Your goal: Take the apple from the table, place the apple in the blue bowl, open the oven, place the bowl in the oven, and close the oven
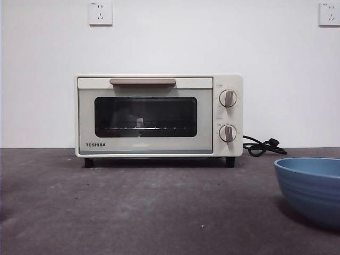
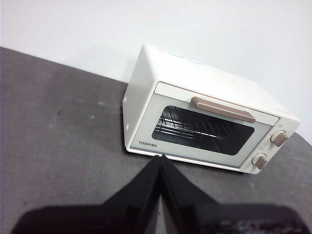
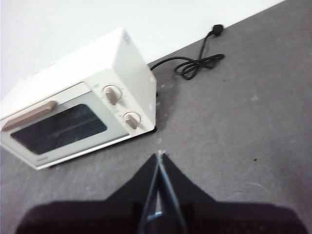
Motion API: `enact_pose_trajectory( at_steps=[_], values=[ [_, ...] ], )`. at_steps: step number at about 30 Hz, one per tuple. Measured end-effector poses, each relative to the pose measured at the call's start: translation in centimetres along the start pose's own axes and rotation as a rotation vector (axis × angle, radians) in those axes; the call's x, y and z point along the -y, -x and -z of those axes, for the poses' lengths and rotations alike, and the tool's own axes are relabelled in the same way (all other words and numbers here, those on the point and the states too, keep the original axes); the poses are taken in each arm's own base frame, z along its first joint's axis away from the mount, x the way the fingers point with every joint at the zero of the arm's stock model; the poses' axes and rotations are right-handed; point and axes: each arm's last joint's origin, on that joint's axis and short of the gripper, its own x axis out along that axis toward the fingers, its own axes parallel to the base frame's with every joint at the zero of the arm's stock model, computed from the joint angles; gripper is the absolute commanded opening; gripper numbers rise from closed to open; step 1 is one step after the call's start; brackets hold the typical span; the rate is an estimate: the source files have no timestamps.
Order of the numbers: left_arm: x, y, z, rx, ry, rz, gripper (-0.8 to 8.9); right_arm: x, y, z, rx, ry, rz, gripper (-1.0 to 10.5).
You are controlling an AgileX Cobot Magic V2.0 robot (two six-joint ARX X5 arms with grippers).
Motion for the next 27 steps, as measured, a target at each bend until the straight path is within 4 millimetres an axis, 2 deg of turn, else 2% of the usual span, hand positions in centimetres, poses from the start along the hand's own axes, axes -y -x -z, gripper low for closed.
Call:
enact_pose_trajectory(
  at_steps=[9, 13, 22, 27],
  values=[
    [1.2, -1.3, -3.4, -0.203, 0.029, -0.016, -0.06, -1.3, -1.3, -4.1, -0.143, 0.138, 0.036, 0.0],
    [1.8, -2.2, -5.0, -0.302, 0.002, 0.01, -0.05, -1.8, -2.2, -5.3, -0.195, 0.144, -0.024, 0.0],
    [2.6, -3.8, -7.3, -0.496, -0.066, 0.036, -0.05, -2.3, -4.7, -7.0, -0.325, 0.133, -0.124, 0.0],
    [2.5, -4.7, -7.3, -0.56, -0.09, 0.063, -0.05, -3.0, -7.2, -7.7, -0.426, 0.118, -0.224, 0.0]
  ],
)
